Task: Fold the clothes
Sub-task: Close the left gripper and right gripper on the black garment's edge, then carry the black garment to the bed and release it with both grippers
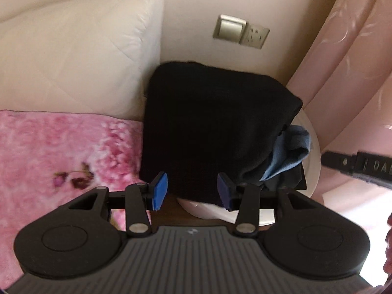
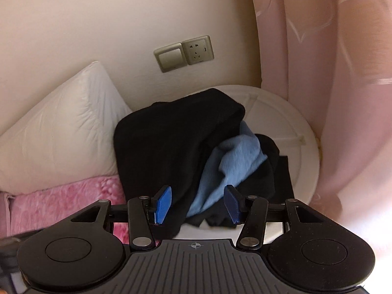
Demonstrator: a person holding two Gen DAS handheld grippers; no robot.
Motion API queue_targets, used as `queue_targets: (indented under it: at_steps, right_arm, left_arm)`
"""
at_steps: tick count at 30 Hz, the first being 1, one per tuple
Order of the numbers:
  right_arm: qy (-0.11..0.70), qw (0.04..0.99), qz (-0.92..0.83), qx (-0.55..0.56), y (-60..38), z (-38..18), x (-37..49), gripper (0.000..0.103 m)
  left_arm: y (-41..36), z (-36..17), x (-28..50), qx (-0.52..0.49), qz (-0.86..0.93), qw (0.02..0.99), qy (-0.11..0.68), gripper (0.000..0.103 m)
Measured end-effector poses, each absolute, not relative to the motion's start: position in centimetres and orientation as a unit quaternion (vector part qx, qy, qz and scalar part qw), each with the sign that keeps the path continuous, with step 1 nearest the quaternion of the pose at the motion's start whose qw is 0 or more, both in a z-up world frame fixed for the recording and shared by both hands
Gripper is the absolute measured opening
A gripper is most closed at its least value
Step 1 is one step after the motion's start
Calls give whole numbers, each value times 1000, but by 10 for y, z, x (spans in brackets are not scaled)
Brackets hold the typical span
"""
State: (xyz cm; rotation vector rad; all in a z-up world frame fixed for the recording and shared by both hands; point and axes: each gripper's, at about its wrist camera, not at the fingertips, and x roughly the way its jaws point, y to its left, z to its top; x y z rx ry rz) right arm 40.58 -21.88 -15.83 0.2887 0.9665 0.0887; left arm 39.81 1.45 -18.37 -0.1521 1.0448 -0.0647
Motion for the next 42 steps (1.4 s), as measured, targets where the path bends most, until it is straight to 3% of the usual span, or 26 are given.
queue_targets:
  at_steps: [13, 18, 24, 26, 27, 28, 29, 30, 31, 42]
  right_arm:
    - [492, 844, 42, 211, -243, -212, 515, 52]
    - [501, 833, 26, 235, -245, -233, 539, 58]
    - [510, 819, 27, 263, -243, -249, 553, 58]
    - [510, 817, 35, 267, -240, -249, 556, 53]
    - [511, 820, 42, 257, -236, -248, 557, 34]
    - [512, 823, 45, 243, -232, -246, 558, 23]
    - [505, 829, 58, 231, -228, -241, 557, 13]
    - [493, 837, 73, 225, -224, -236, 556, 10]
    - [480, 845, 91, 216, -218, -227, 554, 9]
    - [397, 862, 244, 201, -152, -141, 521, 8]
  left_arm:
    - [25, -259, 492, -186, -4, 814, 550, 41]
    - [26, -283, 517, -268, -13, 783, 561, 42]
    - [37, -307, 532, -343, -23, 758, 554, 62]
    - [40, -311, 536, -356, -27, 754, 551, 61]
    - [42, -312, 538, -361, -29, 753, 549, 55]
    - [43, -313, 540, -367, -32, 752, 547, 47]
    - [44, -310, 541, -366, -36, 755, 543, 25]
    - [45, -306, 542, -363, -40, 760, 538, 7]
    - [45, -301, 544, -360, -45, 764, 533, 2]
    - [98, -251, 503, -394, -35, 792, 465, 0]
